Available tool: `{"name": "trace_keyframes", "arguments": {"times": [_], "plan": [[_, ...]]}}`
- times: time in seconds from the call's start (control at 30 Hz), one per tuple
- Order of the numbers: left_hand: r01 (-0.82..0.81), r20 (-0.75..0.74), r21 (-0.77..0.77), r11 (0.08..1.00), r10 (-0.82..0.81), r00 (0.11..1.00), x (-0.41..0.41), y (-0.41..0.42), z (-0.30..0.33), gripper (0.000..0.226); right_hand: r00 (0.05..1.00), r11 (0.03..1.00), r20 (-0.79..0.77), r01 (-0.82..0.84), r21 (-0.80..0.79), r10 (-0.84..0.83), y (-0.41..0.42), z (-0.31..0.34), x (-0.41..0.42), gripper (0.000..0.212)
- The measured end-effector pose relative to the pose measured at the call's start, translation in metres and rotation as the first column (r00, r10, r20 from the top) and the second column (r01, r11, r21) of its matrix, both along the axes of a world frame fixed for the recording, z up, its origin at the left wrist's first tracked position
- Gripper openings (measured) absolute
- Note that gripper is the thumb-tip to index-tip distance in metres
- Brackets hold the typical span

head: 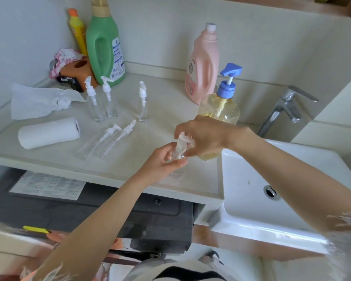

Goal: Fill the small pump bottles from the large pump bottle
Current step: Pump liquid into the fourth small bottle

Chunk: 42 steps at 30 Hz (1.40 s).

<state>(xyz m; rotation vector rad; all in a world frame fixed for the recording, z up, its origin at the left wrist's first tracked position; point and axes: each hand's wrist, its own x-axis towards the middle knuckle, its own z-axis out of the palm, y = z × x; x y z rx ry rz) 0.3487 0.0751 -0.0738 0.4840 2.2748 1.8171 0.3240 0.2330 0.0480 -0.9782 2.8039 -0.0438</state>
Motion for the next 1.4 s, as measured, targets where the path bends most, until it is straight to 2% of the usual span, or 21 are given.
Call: {"name": "trace_keyframes", "arguments": {"times": [0.07,0.13,0.2,0.27,0.33,0.4,0.43,0.5,0.57,0.6,0.67,0.73,0.77,0.87,0.93,1.0,1.07,1.17,1.2,1.27,1.4], "plan": [[-0.010,-0.012,-0.009,1.000,0.010,1.000,0.000,0.002,0.001,0.019,0.999,1.000,-0.036,-0.005,-0.010,0.005,0.003,-0.001,0.000,0.031],[-0.030,-0.009,-0.013,0.999,0.030,1.000,-0.002,0.002,0.001,0.021,0.990,0.999,-0.134,0.041,0.028,-0.037,0.002,-0.004,0.004,0.048],[-0.019,0.003,-0.009,1.000,0.019,1.000,-0.003,0.001,-0.002,0.032,0.993,0.999,-0.111,0.045,-0.021,-0.047,0.004,-0.004,0.005,0.039],[-0.011,0.006,-0.003,1.000,0.011,1.000,-0.002,0.001,-0.002,0.028,1.000,0.994,-0.024,0.012,-0.109,-0.014,0.008,-0.001,0.001,0.022],[-0.013,-0.004,0.000,1.000,0.013,1.000,-0.001,0.001,-0.001,0.019,0.999,0.994,-0.020,0.028,-0.109,-0.030,0.009,-0.004,0.001,0.029],[-0.036,-0.001,-0.007,0.999,0.036,0.999,-0.001,0.001,0.000,0.023,0.994,0.997,-0.091,0.058,-0.042,-0.061,0.005,-0.012,0.004,0.039],[-0.029,0.005,-0.004,1.000,0.029,1.000,0.000,0.002,0.000,0.032,0.990,0.998,-0.124,0.061,-0.030,-0.064,0.004,-0.014,0.006,0.036],[-0.012,0.023,0.010,1.000,0.012,1.000,0.001,0.001,-0.002,0.042,0.998,0.993,-0.061,0.022,-0.116,-0.029,0.006,-0.011,0.006,0.032],[-0.009,0.031,0.014,1.000,0.009,0.999,0.002,0.001,-0.003,0.038,1.000,0.984,0.000,-0.010,-0.180,0.010,0.007,-0.004,0.004,0.022],[-0.014,0.023,0.008,1.000,0.014,1.000,0.002,0.002,-0.002,0.032,1.000,0.984,-0.024,-0.019,-0.177,0.015,0.007,-0.004,0.005,0.020],[-0.039,0.011,0.008,0.999,0.039,0.999,0.002,0.003,0.000,0.024,0.989,0.995,-0.139,0.026,-0.096,-0.040,0.004,-0.013,0.009,0.033],[-0.051,0.009,0.020,0.998,0.051,0.999,0.001,0.004,-0.001,0.026,0.958,0.996,-0.274,0.079,-0.039,-0.087,0.000,-0.022,0.013,0.040],[-0.043,0.007,0.024,0.999,0.042,0.999,0.001,0.004,0.000,0.028,0.959,0.994,-0.266,0.084,-0.067,-0.099,0.000,-0.023,0.012,0.040],[-0.024,0.027,0.020,1.000,0.024,0.999,0.003,0.004,-0.001,0.037,1.000,0.977,-0.003,0.008,-0.211,-0.009,0.011,-0.011,0.006,0.030],[-0.021,0.029,0.017,1.000,0.020,0.999,0.002,0.004,-0.001,0.034,0.999,0.981,-0.030,-0.032,-0.193,0.027,0.011,-0.010,0.006,0.013],[-0.029,0.017,0.010,1.000,0.029,0.999,0.000,0.003,-0.002,0.034,0.984,0.995,-0.168,0.051,-0.088,-0.065,0.005,-0.013,0.010,0.031],[-0.025,0.004,-0.002,1.000,0.025,1.000,-0.002,0.003,-0.004,0.032,0.965,0.994,-0.248,0.068,-0.086,-0.087,0.003,-0.018,0.011,0.035],[-0.020,0.002,-0.018,1.000,0.020,1.000,-0.001,0.003,-0.004,0.025,1.000,0.974,-0.025,0.007,-0.228,-0.013,0.005,-0.014,0.006,0.035],[-0.018,-0.003,-0.027,0.999,0.018,1.000,-0.002,0.002,-0.006,0.029,1.000,0.974,-0.010,-0.004,-0.226,0.002,0.006,-0.014,0.005,0.028],[-0.029,-0.007,-0.026,0.999,0.029,1.000,-0.003,0.002,-0.007,0.032,0.995,0.971,-0.087,0.022,-0.237,-0.044,0.003,-0.018,0.007,0.024],[-0.120,-0.045,-0.036,0.992,0.118,0.992,-0.001,0.007,-0.009,0.022,0.922,0.934,-0.232,0.251,-0.254,-0.311,-0.010,-0.041,0.021,0.040]]}}
